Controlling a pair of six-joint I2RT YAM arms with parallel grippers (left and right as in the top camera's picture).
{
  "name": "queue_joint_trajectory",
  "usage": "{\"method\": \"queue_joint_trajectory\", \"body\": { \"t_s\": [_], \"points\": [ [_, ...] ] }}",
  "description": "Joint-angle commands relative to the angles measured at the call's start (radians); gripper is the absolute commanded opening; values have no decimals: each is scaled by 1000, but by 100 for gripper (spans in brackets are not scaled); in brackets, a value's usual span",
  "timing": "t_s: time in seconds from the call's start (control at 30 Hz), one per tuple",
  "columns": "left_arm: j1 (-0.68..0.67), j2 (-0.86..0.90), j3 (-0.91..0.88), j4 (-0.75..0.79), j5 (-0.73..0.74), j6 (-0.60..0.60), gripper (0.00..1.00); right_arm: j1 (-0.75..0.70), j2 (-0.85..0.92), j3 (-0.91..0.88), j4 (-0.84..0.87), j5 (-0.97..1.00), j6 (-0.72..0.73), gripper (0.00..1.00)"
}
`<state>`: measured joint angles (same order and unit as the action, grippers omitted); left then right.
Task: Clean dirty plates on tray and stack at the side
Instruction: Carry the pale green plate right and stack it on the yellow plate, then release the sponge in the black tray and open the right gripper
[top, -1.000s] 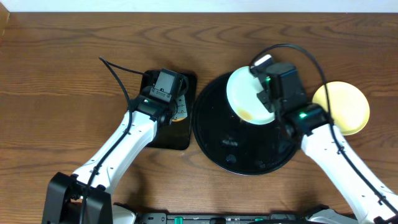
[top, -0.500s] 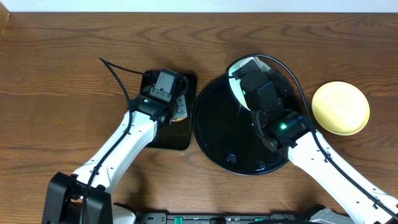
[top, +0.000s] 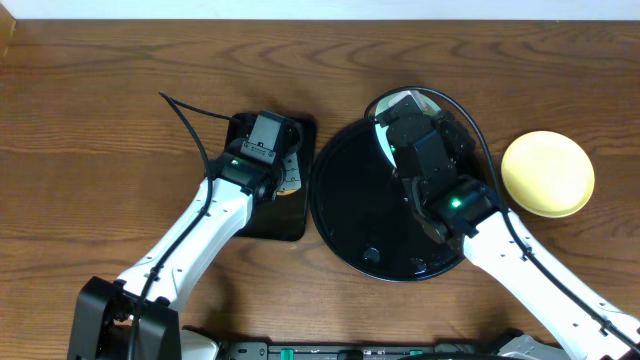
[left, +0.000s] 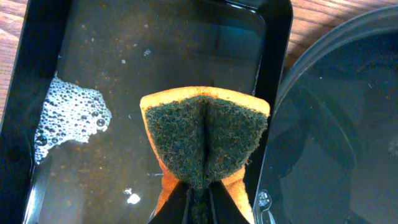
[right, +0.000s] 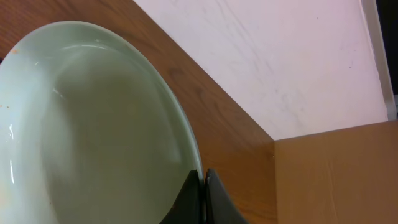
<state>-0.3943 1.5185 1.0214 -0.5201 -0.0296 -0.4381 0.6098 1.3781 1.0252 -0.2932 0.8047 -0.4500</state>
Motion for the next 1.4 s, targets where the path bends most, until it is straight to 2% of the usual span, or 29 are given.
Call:
{"method": "queue_joint_trajectory", "body": {
  "t_s": [0.0,0.13,0.23,0.43,0.57,0.83,1.13,1.23,1.37],
  "points": [
    [3,-2,-3,-3,-14,-1,8,-14,-14,2,2,-1,95,1],
    [3,-2,-3,-3,-71,0,8,-105,-14,2,-47,-125,300,1],
    [3,-1,-4,3,-134,49,8,-204,-13,2,-95,-231,442,1],
    [8,48,-6,76,-147,264,8,-454,-3,2,-189,-456,673,1],
    [18,110,-6,121,-147,311,8,-591,-2,2,-200,-536,720,1],
    [52,259,-6,168,-130,310,8,-851,-2,2,-227,-582,787,1],
    [57,280,-6,197,-56,311,9,-1041,0,1,-247,-593,798,1],
    [57,280,-6,197,-56,311,17,-1080,8,1,-258,-593,798,3],
    [57,275,-5,196,-56,310,38,-1108,33,1,-264,-601,798,15]
  ]
}}
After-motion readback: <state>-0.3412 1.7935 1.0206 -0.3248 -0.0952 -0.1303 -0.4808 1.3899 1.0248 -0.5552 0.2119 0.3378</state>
